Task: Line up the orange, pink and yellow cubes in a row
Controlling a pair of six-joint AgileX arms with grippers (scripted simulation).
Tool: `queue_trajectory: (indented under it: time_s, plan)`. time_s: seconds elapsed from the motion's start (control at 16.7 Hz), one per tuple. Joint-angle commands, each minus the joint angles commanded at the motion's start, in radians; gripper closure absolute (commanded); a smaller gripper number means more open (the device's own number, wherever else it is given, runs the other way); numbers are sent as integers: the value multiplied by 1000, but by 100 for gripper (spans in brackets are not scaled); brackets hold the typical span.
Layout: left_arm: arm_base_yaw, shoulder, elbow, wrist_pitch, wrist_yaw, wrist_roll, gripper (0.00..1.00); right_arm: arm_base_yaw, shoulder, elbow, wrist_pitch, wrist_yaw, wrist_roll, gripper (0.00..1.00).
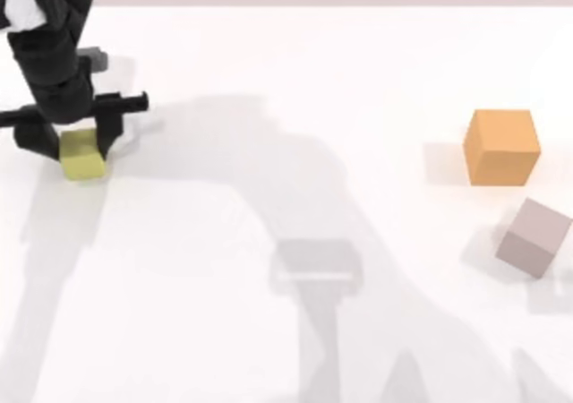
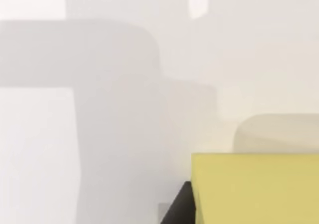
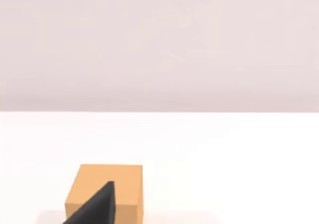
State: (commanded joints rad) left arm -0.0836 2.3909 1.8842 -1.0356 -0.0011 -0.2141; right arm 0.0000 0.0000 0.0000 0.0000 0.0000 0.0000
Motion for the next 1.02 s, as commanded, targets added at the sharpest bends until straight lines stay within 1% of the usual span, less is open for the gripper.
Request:
queue_trajectory:
  time_s: [0.12, 0.42, 0.78, 0.9, 1.02]
  plan:
    - [2, -6, 36, -38, -1, 1, 100, 0, 0, 0, 0, 0, 0, 0]
    - [17, -42, 173, -221, -1, -3, 100, 0, 0, 0, 0, 0, 0, 0]
    - [11, -45, 190, -238, -1, -3, 100, 0, 0, 0, 0, 0, 0, 0]
    - [-24, -35, 208, -249, -2, -35, 100, 0, 0, 0, 0, 0, 0, 0]
    - [-101, -17, 243, -270, -3, -102, 100, 0, 0, 0, 0, 0, 0, 0]
